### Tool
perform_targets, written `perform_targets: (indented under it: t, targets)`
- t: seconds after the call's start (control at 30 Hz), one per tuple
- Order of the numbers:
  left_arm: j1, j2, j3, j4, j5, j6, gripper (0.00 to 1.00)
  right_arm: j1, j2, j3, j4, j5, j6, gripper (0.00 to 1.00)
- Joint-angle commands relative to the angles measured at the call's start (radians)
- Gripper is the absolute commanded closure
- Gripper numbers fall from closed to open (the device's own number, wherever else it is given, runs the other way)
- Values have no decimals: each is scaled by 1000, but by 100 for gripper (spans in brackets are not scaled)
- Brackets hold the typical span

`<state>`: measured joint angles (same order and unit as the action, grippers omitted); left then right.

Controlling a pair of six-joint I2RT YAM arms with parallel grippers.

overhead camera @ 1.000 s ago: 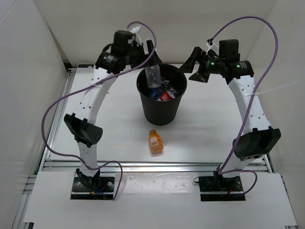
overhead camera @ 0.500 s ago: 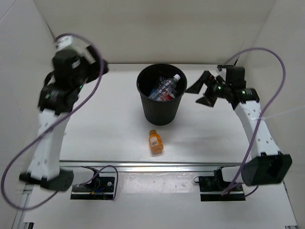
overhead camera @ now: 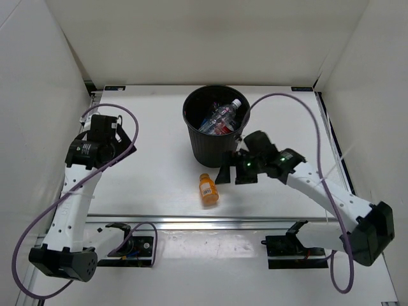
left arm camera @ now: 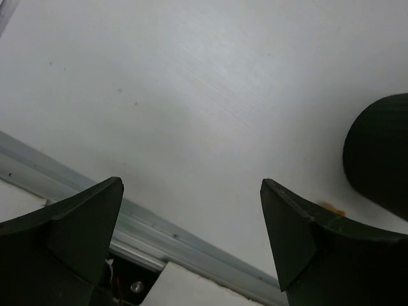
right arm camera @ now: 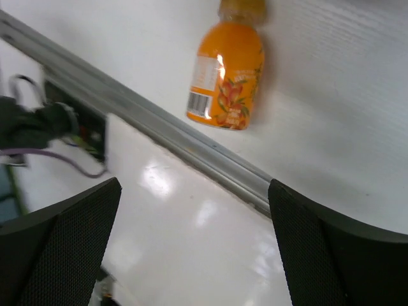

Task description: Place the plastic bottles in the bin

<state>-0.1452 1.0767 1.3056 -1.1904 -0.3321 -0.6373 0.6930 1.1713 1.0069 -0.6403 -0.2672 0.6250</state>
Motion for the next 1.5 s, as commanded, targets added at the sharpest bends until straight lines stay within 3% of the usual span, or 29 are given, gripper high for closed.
perform_targets:
  t: [0.0, 0.3, 0.67, 0.77, 0.8, 0.87, 1.1, 1.27, 1.33, 1.4, 1.47]
  targets:
    - [6, -96, -8, -37, 28, -19, 0, 141, 68, -50, 75, 215, -7, 0]
    - [6, -156, -68, -86, 100, 33, 0, 310, 295, -45, 232, 485, 15, 1]
    - [-16, -238, -117, -149, 113, 76, 0, 339, 398, -59, 396, 494, 25, 1]
    - [-27, -247, -117, -161, 93, 85, 0, 339, 441, -59, 412, 494, 25, 6]
    - [-37, -247, -117, -170, 84, 85, 0, 339, 450, -59, 412, 479, 34, 14]
    - [-37, -259, -117, -170, 74, 85, 0, 339, 459, -59, 412, 465, 51, 19]
    - [-56, -310, -126, -170, 9, 51, 0, 448, 265, -44, 155, 488, 104, 36]
    - [-56, -319, -126, -179, -50, 5, 0, 571, 118, 198, -135, 548, 145, 39]
    - [-56, -319, -137, -179, -85, -16, 0, 571, 117, 404, -266, 603, 95, 39]
    - [-56, -319, -164, -170, -99, -25, 0, 522, 157, 572, -347, 736, 27, 39]
    - [-56, -299, -175, -170, -108, -35, 0, 391, 234, 784, -337, 735, -145, 39]
